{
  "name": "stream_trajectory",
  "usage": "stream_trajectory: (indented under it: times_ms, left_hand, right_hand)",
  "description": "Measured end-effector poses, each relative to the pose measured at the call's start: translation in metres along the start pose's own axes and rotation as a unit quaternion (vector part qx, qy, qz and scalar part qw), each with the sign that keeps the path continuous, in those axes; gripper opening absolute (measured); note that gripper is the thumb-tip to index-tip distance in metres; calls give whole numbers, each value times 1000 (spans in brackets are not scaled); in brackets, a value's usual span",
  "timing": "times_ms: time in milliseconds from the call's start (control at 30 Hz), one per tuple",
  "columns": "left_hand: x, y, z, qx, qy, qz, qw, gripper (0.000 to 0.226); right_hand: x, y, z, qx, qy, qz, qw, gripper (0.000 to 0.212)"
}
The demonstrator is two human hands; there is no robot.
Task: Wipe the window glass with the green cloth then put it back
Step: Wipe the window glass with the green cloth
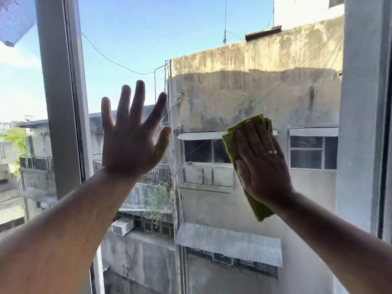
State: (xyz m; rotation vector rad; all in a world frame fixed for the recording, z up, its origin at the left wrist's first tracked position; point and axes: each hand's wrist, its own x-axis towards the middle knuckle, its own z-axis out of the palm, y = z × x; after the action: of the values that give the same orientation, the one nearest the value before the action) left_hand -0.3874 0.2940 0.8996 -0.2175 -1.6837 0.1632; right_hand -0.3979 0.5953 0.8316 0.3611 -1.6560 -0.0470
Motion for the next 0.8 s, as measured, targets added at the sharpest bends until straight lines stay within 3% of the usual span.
stream_trajectory:
  times_ms: [67,167,233,267,333,400,467,533,600,667,700,767,800]
  left_hand:
    - [-2,-1,1,4,4,-3,1000,65]
    - [-1,-2,-1,15,3,2,1000,65]
    - [-1,-1,-2,13,-4,-1,1000,65]
    - [-1,-1,-3,15,-7,-4,1000,66]
    - [0,0,-4,14,-17,-5,1000,66]
    - [2,0,-6,11,-27,-6,1000,67]
    - [2,2,-8,10,-34,-4,999,68]
    - [3,-1,-11,0,-25,8,1000,70]
    - [10,-13,-16,-7,1,11,1000,71]
    - [19,-30,-19,0,11,-13,1000,71]
    - [21,-37,-20,0,-1,-23,1000,72]
    - [20,-42,-18,1,-15,-28,999,72]
    - [20,-42,-16,1,-10,-27,1000,70]
  right_hand:
    - [-6,-37,10,26,2,0,1000,58]
    - [-30,-56,16,31,-56,-230,971,54]
    - [-16,-25,7,9,-65,-316,946,49]
    - [-3,-6,4,5,-46,-287,957,47]
    - [29,32,-7,11,2,-102,995,49]
    - [54,48,-18,26,21,51,998,51]
    - [62,25,-17,58,36,99,993,52]
    - [51,-22,-8,94,30,40,994,58]
    - [21,-73,4,105,-23,-127,986,65]
    - [-9,-106,10,66,-86,-297,949,64]
    - [-15,-108,12,51,-104,-339,934,62]
    - [-6,-95,14,41,-83,-342,935,58]
    - [5,-87,13,43,-53,-302,951,56]
